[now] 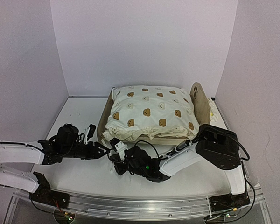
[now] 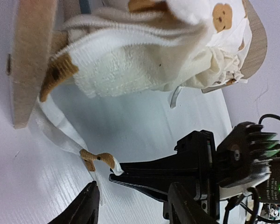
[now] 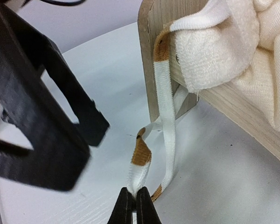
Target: Set up the pet bed
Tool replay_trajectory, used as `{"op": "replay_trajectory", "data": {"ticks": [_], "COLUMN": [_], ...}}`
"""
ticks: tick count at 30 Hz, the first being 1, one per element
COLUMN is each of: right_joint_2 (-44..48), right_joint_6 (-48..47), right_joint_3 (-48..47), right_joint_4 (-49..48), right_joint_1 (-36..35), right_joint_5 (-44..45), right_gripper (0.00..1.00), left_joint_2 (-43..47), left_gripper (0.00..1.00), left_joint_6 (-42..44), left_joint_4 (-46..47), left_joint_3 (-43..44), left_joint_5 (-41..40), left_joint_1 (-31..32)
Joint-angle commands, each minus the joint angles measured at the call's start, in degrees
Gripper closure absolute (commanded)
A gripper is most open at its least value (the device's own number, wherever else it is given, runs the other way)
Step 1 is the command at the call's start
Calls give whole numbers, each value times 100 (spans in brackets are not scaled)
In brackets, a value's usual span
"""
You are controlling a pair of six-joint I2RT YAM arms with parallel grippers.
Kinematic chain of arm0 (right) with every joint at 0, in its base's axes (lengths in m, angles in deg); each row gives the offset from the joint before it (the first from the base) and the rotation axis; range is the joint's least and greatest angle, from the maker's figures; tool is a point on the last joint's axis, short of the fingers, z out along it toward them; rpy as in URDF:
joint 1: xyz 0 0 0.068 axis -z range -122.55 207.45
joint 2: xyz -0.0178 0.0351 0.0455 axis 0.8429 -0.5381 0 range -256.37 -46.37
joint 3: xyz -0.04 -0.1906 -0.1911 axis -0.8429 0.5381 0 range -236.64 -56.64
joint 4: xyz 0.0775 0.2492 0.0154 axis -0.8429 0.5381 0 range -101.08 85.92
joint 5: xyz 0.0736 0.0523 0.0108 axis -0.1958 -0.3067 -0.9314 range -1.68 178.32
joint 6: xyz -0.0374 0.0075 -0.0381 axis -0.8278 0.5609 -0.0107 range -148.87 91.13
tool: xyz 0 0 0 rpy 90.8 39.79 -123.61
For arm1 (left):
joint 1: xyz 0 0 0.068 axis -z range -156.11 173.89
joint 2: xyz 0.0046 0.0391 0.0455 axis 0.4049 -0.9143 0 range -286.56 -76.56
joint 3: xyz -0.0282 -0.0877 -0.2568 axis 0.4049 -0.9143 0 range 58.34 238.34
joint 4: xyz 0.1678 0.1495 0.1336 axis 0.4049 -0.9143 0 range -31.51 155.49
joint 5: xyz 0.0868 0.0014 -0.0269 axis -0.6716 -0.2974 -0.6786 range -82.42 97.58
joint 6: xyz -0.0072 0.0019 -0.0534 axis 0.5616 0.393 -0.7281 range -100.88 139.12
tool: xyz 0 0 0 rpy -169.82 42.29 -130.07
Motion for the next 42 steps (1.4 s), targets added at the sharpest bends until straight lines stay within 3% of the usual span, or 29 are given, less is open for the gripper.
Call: {"op": "replay_trajectory", "data": {"ticks": [1,5,10,27,42], "right_joint_2": [117,121,130,135,250], "right_joint_6": [-87,-56,-43,-9,23], "right_joint_3": [-171,-246,-301,-196,-96], "right_joint_4": [81,163,243,324,319], "right_joint_1": [26,30,30,30,30], "right_joint_5": [107,28,-18,-404,-481], "right_gripper": [100,100,100,100,100], "left_joint_2": [732,943,561,-817,-1327], "left_gripper": [47,49,52,64,70], "left_joint_6": [104,188,283,-121,-137], "left_joint_4": [-1073,-1326,-1028,767,1299], "left_joint_3": [194,277,411,383,327], "left_joint_5": [-777,-1250,-1524,-1618,-1821], "left_joint_1": [4,-4,0,6,9]}}
